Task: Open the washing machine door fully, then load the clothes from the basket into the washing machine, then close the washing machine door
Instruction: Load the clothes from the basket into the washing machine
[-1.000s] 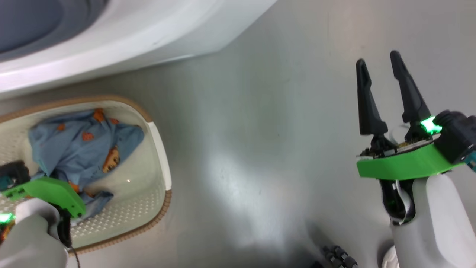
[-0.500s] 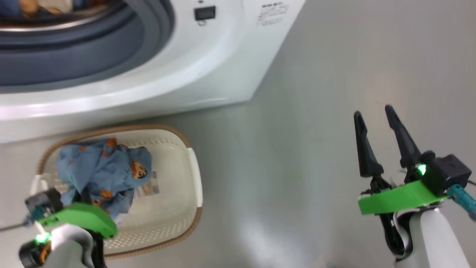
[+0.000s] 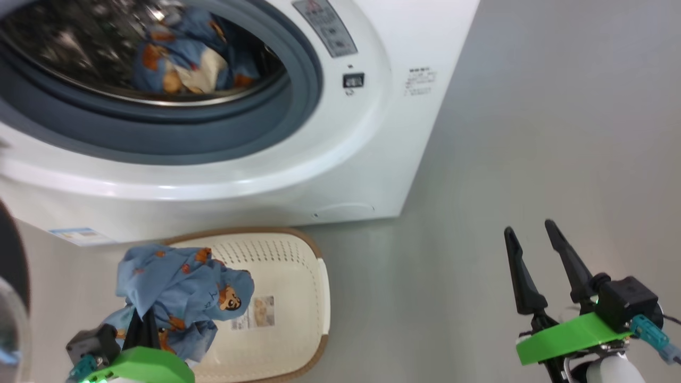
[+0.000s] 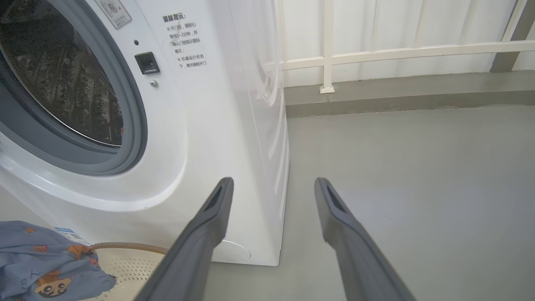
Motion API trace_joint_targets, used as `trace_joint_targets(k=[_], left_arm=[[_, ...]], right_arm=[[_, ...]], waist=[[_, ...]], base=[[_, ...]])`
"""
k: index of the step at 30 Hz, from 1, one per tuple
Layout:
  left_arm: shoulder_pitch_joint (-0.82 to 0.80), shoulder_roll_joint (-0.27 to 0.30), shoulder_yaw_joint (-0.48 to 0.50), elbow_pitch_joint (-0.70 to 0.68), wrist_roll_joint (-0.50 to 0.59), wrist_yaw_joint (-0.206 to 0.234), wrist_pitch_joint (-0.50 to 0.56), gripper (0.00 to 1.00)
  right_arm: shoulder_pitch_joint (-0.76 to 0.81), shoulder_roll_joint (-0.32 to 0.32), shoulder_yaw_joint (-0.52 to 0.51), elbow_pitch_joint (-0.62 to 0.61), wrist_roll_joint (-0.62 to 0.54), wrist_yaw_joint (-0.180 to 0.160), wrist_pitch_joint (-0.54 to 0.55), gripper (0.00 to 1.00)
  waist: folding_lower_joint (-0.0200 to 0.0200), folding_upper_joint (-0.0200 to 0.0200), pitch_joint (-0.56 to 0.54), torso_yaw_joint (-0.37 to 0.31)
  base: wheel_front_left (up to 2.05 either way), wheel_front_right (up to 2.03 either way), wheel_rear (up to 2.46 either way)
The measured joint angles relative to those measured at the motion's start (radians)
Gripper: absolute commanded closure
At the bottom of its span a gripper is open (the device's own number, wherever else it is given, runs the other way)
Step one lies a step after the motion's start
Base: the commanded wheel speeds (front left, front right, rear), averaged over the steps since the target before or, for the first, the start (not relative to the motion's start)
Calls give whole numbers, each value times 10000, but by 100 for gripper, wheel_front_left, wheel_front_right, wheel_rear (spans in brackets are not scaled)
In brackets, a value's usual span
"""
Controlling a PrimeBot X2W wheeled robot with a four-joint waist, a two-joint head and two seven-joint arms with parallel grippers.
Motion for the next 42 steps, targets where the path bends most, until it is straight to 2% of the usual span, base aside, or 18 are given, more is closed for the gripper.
trace_joint_targets(k=[7, 16, 29, 42], left_arm=[[1036, -157, -13, -1559, 322, 4, -2, 100], [2186, -159, -203, -2819, 763, 318, -2, 100], [2827, -151, -339, -3336, 830, 531, -2, 100], [3173, -150, -337, -3582, 911, 546, -2, 100]], right_arm=[[549, -33, 17, 92, 63, 0, 0, 0], [1422, -31, 19, 244, 130, 0, 0, 0], [1758, -27, 50, 347, 176, 0, 0, 0], [1845, -33, 73, 345, 221, 0, 0, 0]], waist=[[0, 1, -1013, 409], [-1, 1, -2158, 889], [-1, 0, -3133, 1316], [0, 1, -3452, 1280]], base=[[0, 0, 0], [0, 0, 0], [0, 0, 0], [0, 0, 0]])
